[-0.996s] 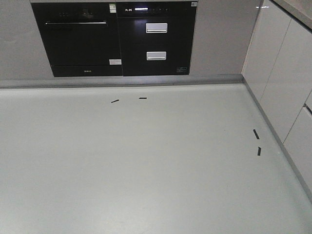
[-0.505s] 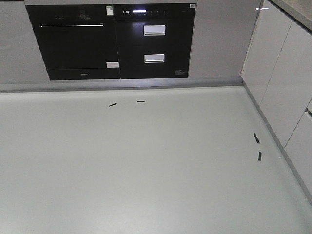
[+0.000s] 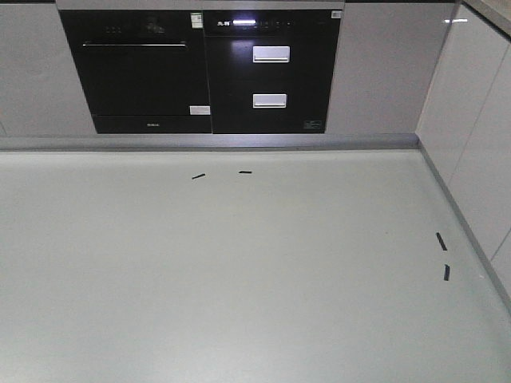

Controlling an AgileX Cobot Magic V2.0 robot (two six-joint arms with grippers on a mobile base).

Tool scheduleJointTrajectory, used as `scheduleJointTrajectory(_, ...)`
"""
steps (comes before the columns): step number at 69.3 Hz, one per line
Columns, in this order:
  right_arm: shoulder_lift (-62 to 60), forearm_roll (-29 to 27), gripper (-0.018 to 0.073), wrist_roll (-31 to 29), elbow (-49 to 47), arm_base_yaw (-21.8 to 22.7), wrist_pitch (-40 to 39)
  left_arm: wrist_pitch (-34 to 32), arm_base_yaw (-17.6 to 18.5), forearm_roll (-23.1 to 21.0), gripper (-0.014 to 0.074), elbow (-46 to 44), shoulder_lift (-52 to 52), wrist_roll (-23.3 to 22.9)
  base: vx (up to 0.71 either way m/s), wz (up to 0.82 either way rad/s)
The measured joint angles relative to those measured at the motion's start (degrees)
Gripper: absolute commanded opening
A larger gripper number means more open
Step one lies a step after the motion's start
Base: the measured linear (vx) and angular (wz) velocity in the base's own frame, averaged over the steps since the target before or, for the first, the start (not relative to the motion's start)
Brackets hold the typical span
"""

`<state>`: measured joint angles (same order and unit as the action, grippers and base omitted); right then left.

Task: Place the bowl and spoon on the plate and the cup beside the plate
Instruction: 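Drive the base toward the counter with the spoon and bowl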

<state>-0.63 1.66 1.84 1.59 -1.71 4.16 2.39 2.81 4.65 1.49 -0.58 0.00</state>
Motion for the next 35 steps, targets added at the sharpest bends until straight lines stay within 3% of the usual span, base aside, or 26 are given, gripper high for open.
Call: scheduleJointTrajectory(35,0.00,0.00,-0.0009,0.00,0.00,0.00,0.00,0.00,0.00,0.00,-0.0006,0.00,0.00,0.00,0.14,0.05)
